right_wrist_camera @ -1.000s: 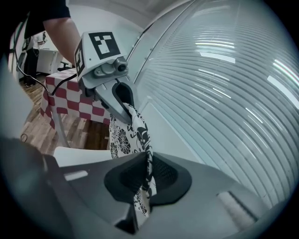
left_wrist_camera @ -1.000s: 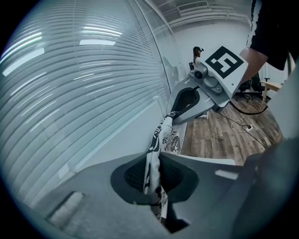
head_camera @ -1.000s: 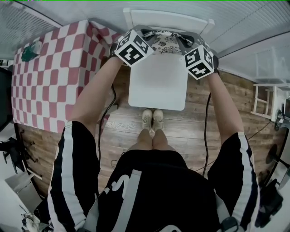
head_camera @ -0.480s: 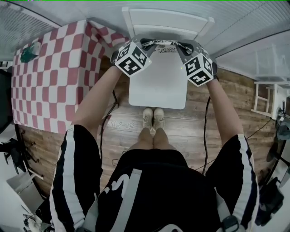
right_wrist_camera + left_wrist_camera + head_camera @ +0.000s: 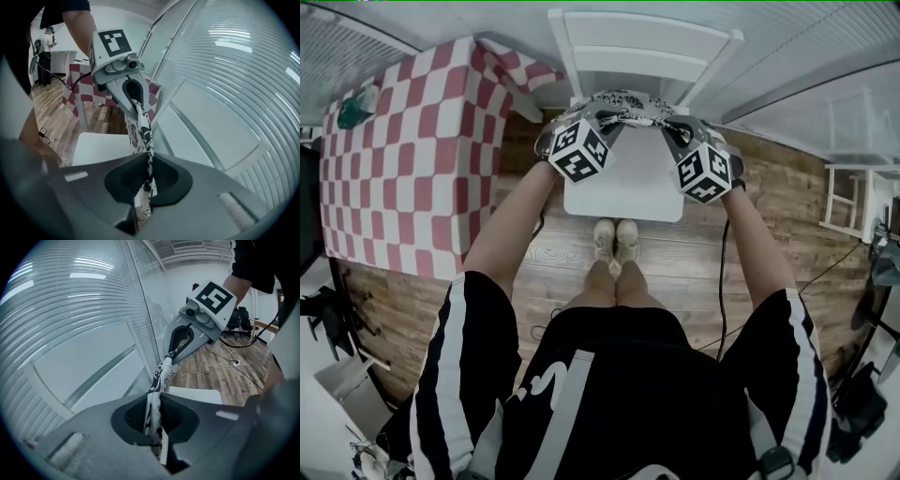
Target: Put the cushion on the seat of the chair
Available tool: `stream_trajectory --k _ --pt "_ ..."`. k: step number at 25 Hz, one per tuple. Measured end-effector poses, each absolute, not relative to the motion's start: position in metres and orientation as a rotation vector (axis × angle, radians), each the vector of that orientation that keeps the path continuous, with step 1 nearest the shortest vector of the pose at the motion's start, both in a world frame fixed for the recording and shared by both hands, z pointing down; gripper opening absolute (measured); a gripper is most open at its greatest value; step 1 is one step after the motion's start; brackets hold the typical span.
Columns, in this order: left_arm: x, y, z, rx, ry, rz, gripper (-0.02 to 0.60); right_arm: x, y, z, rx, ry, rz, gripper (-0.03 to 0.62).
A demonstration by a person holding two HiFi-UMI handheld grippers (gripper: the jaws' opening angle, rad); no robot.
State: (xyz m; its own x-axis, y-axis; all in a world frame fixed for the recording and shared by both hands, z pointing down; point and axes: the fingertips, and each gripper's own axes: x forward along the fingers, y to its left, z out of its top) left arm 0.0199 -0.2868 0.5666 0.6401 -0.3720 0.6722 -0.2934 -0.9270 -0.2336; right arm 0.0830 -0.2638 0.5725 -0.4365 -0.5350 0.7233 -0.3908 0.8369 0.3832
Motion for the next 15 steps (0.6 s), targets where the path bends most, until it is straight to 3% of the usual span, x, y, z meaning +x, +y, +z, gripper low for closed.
stream_trajectory --k 15 --pt "0.012 -0.241 0.626 -2.815 0.593 -1.249 0.017 0.076 -0.226 0.625 0.625 -2.073 -0.104 0.009"
